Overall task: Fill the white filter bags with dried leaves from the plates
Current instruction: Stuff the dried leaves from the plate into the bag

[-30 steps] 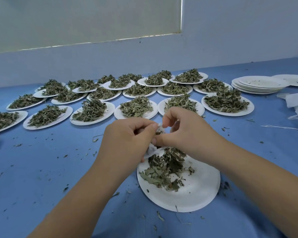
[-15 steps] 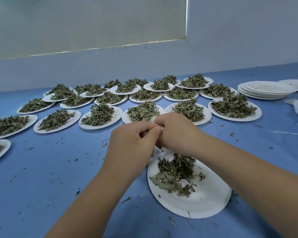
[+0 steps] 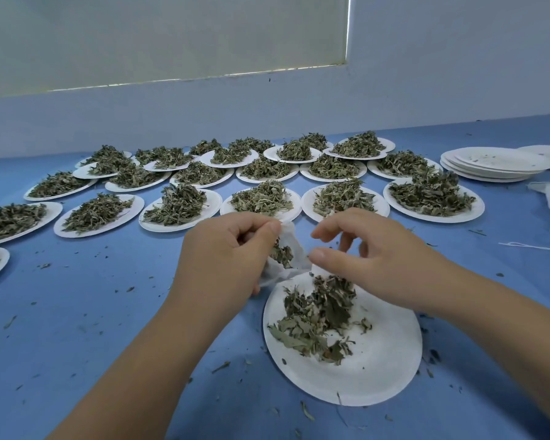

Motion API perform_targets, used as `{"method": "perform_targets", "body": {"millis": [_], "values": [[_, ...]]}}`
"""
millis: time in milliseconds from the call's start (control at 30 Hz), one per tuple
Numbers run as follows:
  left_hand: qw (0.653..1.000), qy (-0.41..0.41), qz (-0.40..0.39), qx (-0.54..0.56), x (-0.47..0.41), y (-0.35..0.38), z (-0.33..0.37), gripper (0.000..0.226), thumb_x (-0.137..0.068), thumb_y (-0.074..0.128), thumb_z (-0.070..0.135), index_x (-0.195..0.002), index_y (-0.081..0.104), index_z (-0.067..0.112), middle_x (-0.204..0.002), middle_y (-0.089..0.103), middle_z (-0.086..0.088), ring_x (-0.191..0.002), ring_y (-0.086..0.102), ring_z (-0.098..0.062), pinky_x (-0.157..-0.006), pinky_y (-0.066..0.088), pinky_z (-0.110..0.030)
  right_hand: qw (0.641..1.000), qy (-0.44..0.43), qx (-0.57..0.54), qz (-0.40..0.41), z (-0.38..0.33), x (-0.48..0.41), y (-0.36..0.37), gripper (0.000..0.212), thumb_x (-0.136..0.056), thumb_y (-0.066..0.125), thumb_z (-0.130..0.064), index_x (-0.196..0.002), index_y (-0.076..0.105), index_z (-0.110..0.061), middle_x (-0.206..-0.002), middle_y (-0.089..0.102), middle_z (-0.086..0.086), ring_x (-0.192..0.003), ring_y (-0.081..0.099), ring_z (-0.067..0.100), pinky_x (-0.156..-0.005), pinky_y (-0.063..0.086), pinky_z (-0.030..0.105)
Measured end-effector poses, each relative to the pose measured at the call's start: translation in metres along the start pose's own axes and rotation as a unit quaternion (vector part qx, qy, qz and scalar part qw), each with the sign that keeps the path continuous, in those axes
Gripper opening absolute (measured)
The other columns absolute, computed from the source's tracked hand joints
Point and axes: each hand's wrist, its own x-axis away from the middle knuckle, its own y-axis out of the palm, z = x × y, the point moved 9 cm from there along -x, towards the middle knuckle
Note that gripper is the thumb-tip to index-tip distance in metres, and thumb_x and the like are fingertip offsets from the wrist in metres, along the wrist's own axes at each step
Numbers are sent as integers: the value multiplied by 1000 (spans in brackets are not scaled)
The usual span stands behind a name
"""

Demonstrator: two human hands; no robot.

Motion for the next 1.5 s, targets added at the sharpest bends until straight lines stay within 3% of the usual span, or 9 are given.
{"method": "perform_targets", "body": {"millis": [100, 167, 433, 633, 933, 1033, 1233, 1367, 1500], "values": [[1000, 2, 7, -7, 0, 0, 0, 15, -90, 64, 20, -80, 75, 24, -44, 57, 4, -32, 49, -5, -37, 37, -13, 987, 24, 84, -137, 17, 14, 12, 72, -60, 40, -86, -123, 45, -51, -115, 40, -32, -106, 39, -14, -80, 35, 15], [1000, 7, 12, -12, 1, -1, 2, 15, -90, 63, 20, -82, 75, 24, -44, 58, 6, -32, 50, -4, -37, 37, -12, 971, 12, 128, -201, 18, 23, 21, 83, -57, 42, -89, -130, 37, -51, -123, 36, -29, -117, 29, -10, -92, 32, 20], [999, 26, 41, -19, -1, -11, 4, 16, -91, 63, 18, -81, 73, 24, -44, 57, 7, -33, 49, -6, -40, 38, -9, 957, -25, 201, -208, 0, 33, 30, 102, -51, 44, -94, -138, 27, -44, -125, 34, -21, -118, 25, -1, -98, 39, 30], [996, 57, 60, -38, 1, -15, 11, 19, -92, 63, 20, -81, 70, 33, -45, 58, 8, -33, 48, -5, -40, 35, -7, 950, -36, 228, -211, -2, 37, 45, 76, -71, 50, -81, -133, 35, -40, -118, 33, -15, -110, 33, 6, -85, 44, 30], [990, 83, 87, -73, 1, -25, 17, 24, -92, 62, 22, -79, 66, 42, -53, 60, 10, -39, 49, -3, -40, 32, -7, 959, -36, 193, -204, -5, 33, 45, 33, -91, 55, -48, -123, 54, -39, -105, 39, -18, -90, 47, 4, -66, 34, 15], [988, 92, 89, -85, 2, -26, 19, 24, -93, 62, 24, -81, 65, 44, -55, 60, 14, -43, 50, -2, -43, 34, -7, 960, -52, 199, -192, -9, 31, 43, 18, -94, 54, -34, -107, 64, -28, -97, 44, -15, -86, 50, 7, -68, 40, 23], [984, 114, 85, -109, 3, -25, 23, 26, -93, 61, 22, -82, 63, 45, -55, 60, 22, -48, 54, 1, -48, 37, -7, 963, -59, 205, -164, -10, 29, 40, 17, -95, 51, -28, -95, 67, -22, -94, 52, -11, -85, 52, 7, -73, 47, 33], [984, 109, 71, -118, 1, -21, 20, 17, -92, 62, 21, -88, 72, 33, -55, 60, 23, -48, 53, 2, -49, 38, -9, 966, -47, 194, -163, -10, 27, 37, 18, -93, 52, -24, -92, 69, -17, -90, 61, -2, -82, 58, 14, -73, 49, 37], [985, 105, 59, -127, 2, -18, 19, 15, -91, 62, 21, -88, 74, 28, -61, 62, 19, -51, 55, -3, -52, 42, -14, 982, 4, 122, -145, -4, 24, 21, 15, -90, 58, -28, -92, 73, -29, -85, 67, -10, -76, 62, 6, -72, 54, 33]]}}
